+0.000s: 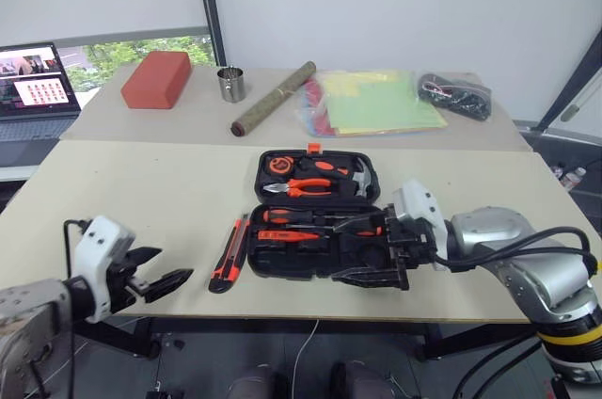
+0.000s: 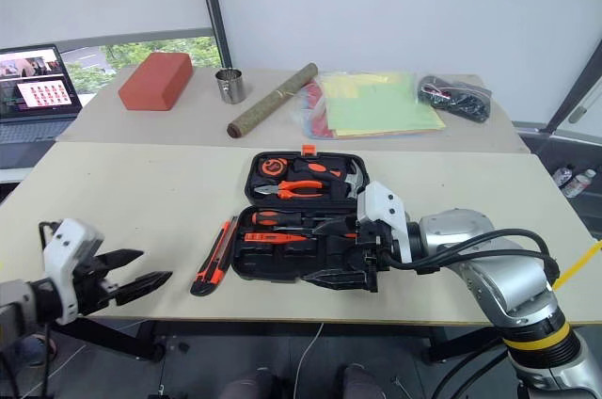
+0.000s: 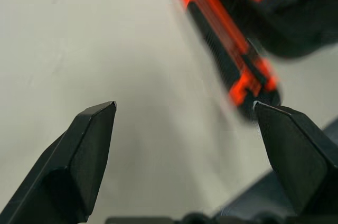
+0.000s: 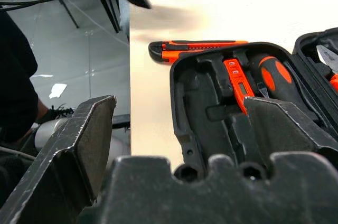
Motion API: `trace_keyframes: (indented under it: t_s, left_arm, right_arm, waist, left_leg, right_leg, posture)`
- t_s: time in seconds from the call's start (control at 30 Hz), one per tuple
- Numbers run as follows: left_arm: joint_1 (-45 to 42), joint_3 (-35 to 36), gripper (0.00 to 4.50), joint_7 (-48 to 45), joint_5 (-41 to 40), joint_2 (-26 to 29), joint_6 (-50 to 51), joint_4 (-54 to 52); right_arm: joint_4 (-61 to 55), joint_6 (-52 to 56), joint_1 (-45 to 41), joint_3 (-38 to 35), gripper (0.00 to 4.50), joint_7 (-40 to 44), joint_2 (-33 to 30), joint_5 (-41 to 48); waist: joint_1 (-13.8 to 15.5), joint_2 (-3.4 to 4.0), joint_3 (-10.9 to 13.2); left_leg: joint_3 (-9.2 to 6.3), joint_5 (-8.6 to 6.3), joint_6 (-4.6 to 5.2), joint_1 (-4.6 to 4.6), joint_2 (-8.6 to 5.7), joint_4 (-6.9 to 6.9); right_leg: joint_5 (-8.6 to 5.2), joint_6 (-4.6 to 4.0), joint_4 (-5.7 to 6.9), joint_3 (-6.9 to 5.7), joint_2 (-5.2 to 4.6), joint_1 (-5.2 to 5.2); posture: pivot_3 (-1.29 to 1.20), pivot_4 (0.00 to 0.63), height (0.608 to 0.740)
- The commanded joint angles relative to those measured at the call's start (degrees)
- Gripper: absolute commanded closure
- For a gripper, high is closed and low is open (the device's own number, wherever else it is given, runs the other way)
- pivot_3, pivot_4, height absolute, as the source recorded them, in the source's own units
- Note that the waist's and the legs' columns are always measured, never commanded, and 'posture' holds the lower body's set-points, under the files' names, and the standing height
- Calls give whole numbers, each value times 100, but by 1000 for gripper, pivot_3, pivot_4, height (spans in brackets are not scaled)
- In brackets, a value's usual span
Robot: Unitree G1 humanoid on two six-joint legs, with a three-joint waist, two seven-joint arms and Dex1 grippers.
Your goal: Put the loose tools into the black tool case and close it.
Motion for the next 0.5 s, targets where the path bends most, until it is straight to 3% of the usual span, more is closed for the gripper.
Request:
trace_keyframes:
  t_s: [0.03,0.17,0.33,0.47,0.5]
  left_arm:
    - [-828,-895,35,979,45,-213,1072,-255]
    - [-1567,-1762,35,1649,291,-666,1547,54]
    - [-1611,-2734,35,1770,526,-449,1460,271]
    - [-1504,-2907,1071,1823,756,-244,1187,512]
    - [-1499,-2892,1581,1813,802,-183,1111,601]
  right_arm:
    - [-186,-213,12,-62,0,-161,95,-127]
    - [-339,-171,188,-143,0,-363,122,-156]
    - [-593,-17,512,-364,0,-628,72,-5]
    - [-727,50,634,-468,0,-761,39,41]
    - [-742,49,650,-488,0,-777,31,44]
  waist:
    - [-10,-2,-1]
    - [-46,-5,-3]
    - [-78,-1,-6]
    - [-81,2,-8]
    - [-83,3,-8]
  left_leg:
    - [0,2,-2,2,-1,0]
    - [3,5,-1,6,-2,-1]
    - [4,6,1,12,-1,-6]
    - [4,5,-8,32,0,-6]
    - [4,5,-9,32,0,-6]
  right_leg:
    - [0,0,2,0,1,3]
    - [0,0,2,1,15,8]
    - [-6,0,-1,6,20,10]
    - [-27,32,1,12,10,22]
    - [-28,35,1,13,10,21]
  posture:
    - [0,150,736]
    - [0,150,736]
    - [0,150,736]
    - [0,150,736]
    - [0,150,736]
